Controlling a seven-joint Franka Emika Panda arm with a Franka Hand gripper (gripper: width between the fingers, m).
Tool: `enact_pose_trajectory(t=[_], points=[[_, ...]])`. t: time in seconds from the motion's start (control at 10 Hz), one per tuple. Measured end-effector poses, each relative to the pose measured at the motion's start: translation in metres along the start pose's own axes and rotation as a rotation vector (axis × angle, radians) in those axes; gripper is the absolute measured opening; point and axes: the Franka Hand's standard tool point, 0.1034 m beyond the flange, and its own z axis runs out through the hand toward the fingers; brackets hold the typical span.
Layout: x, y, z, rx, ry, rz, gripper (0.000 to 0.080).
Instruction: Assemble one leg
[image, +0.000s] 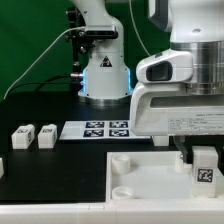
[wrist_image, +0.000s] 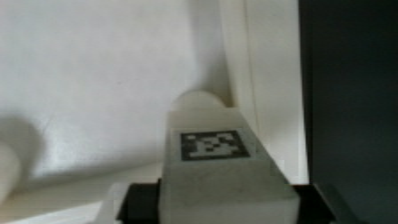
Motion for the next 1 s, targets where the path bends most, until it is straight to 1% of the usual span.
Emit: enact_pose_trajectory(t=[0.1,0.2,0.3,0.5,0.6,0.8,1.0], points=[[0.0,0.0002,0.0001,0.001,-0.001,0.085,0.0295],[0.0013,0.0007,0.0,0.001,-0.002,0.232,0.0295],[0.0042,0.0024,0.0,-0.006,-0.009,0.395,0.0295],[0.0048,0.0015,0.0003,-0.02,-0.03,0.67,0.0295],[0.0047,0.0004,0.0004,-0.023,-0.045,0.849,0.0295],[0.0042,-0.0023,0.0008,-0.021,-0.046,1.186,0.0295],[0.005,-0.0027,0.0005,-0.023,-0.043,1.379,0.0295]])
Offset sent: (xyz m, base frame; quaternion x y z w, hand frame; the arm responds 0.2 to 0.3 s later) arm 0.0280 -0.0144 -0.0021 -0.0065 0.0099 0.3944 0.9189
